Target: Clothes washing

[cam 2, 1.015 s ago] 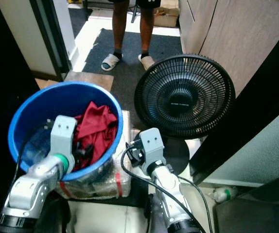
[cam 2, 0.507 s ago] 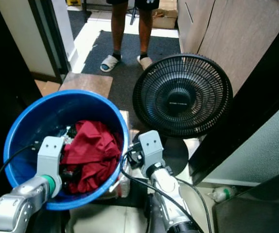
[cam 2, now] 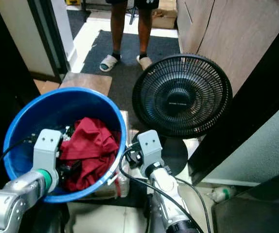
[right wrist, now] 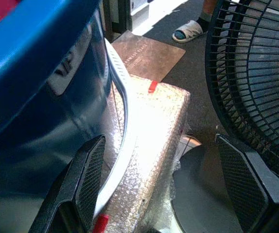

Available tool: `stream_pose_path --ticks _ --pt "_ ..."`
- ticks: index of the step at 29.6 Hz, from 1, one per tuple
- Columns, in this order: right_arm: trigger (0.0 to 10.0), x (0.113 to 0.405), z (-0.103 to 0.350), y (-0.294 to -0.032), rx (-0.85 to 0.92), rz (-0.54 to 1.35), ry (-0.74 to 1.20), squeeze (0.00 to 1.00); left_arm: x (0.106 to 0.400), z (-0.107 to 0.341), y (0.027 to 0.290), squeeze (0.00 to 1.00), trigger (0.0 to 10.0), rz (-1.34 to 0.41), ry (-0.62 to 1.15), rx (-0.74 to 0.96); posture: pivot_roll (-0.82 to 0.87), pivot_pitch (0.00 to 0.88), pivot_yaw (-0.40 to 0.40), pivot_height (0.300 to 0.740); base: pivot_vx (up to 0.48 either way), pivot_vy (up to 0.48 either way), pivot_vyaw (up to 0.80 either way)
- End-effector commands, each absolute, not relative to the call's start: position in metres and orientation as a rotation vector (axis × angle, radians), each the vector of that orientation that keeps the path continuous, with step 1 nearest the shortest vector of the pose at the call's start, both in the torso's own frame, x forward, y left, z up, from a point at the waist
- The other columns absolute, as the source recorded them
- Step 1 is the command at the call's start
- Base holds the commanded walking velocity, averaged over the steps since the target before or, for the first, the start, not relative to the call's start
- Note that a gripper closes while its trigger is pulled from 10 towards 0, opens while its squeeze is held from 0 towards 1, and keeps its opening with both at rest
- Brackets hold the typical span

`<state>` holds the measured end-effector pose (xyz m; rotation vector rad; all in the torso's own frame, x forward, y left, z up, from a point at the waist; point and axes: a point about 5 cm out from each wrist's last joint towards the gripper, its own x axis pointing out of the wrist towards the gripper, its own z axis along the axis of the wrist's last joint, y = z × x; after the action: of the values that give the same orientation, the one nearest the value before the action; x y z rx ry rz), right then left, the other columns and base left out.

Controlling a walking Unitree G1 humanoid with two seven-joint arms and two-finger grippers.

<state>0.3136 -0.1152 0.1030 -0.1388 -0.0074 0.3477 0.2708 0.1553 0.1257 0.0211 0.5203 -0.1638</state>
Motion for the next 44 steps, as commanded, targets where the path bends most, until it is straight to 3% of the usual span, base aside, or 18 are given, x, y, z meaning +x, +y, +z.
stream_pose_path --ticks 1,6,10,11,18,19,22,25,27,30,31,32,33,34,35,37,40,44 --pt "10.0 0.308 0.101 -0.124 -0.148 0.316 -0.001 0.00 0.266 0.118 0.156 0.00 10.0 -0.164 0.560 0.023 0.13 0.104 0.001 0.517 0.000 0.000 0.00" --pt "10.0 0.297 0.102 -0.165 -0.198 0.152 0.022 0.00 0.266 0.116 0.152 0.00 10.0 -0.169 0.567 0.021 0.11 0.109 -0.002 0.517 0.000 0.000 0.00" --pt "10.0 0.292 0.100 -0.181 -0.216 0.083 0.037 0.00 0.267 0.116 0.150 0.00 10.0 -0.174 0.568 0.020 0.10 0.111 0.003 0.517 0.000 0.000 0.00" --pt "10.0 0.284 0.112 -0.220 -0.255 -0.117 0.003 0.00 0.270 0.117 0.147 0.00 10.0 -0.196 0.569 0.021 0.08 0.112 0.011 0.517 0.000 0.000 0.00" --pt "10.0 0.292 0.165 -0.246 -0.401 -0.220 -0.199 0.00 0.273 0.117 0.143 0.00 10.0 -0.221 0.571 0.026 0.06 0.110 0.032 0.517 0.000 0.000 0.00" --pt "10.0 0.302 0.198 -0.240 -0.412 -0.195 -0.316 0.00 0.273 0.118 0.142 0.00 10.0 -0.225 0.570 0.028 0.07 0.109 0.032 0.517 0.000 0.000 0.00" --pt "10.0 0.307 0.214 -0.235 -0.399 -0.175 -0.370 0.00 0.273 0.118 0.142 0.00 10.0 -0.225 0.569 0.028 0.07 0.109 0.031 0.517 0.000 0.000 0.00" --pt "10.0 0.331 0.264 -0.198 -0.306 -0.060 -0.530 0.00 0.274 0.119 0.141 0.00 10.0 -0.224 0.565 0.026 0.08 0.108 0.026 0.517 0.000 0.000 0.00" --pt "10.0 0.337 0.272 -0.188 -0.279 -0.027 -0.548 0.00 0.274 0.119 0.140 0.00 10.0 -0.223 0.564 0.025 0.08 0.108 0.026 0.517 0.000 0.000 0.00" --pt "10.0 0.337 0.272 -0.188 -0.279 -0.027 -0.548 0.00 0.274 0.119 0.140 0.00 10.0 -0.223 0.564 0.025 0.08 0.108 0.026 0.517 0.000 0.000 0.00" --pt "10.0 0.351 0.266 -0.165 -0.225 0.074 -0.501 0.00 0.274 0.119 0.140 0.00 10.0 -0.222 0.563 0.025 0.09 0.110 0.020 0.517 0.000 0.000 0.00" --pt "10.0 0.351 0.266 -0.165 -0.225 0.074 -0.501 0.00 0.274 0.119 0.140 0.00 10.0 -0.222 0.563 0.025 0.09 0.110 0.020 0.517 0.000 0.000 0.00" --pt "10.0 0.365 0.250 -0.136 -0.196 0.191 -0.410 0.00 0.274 0.118 0.140 0.00 10.0 -0.214 0.563 0.023 0.11 0.116 0.007 0.517 0.000 0.000 0.00" --pt "10.0 0.365 0.250 -0.136 -0.196 0.191 -0.410 0.00 0.274 0.118 0.140 0.00 10.0 -0.214 0.563 0.023 0.11 0.116 0.007 0.517 0.000 0.000 0.00" --pt "10.0 0.374 0.226 -0.110 -0.175 0.303 -0.282 0.00 0.273 0.118 0.143 0.00 10.0 -0.198 0.563 0.021 0.13 0.126 -0.009 0.517 0.000 0.000 0.00" --pt "10.0 0.374 0.226 -0.110 -0.175 0.303 -0.282 0.00 0.273 0.118 0.143 0.00 10.0 -0.198 0.563 0.021 0.13 0.126 -0.009 0.517 0.000 0.000 0.00" --pt "10.0 0.377 0.193 -0.078 -0.144 0.444 -0.106 0.00 0.269 0.116 0.148 0.00 10.0 -0.169 0.568 0.019 0.14 0.131 -0.020 0.517 0.000 0.000 0.00" --pt "10.0 0.376 0.182 -0.061 -0.120 0.527 -0.036 0.00 0.263 0.113 0.155 0.00 10.0 -0.142 0.582 0.020 0.15 0.132 -0.024 0.517 0.000 0.000 0.00"
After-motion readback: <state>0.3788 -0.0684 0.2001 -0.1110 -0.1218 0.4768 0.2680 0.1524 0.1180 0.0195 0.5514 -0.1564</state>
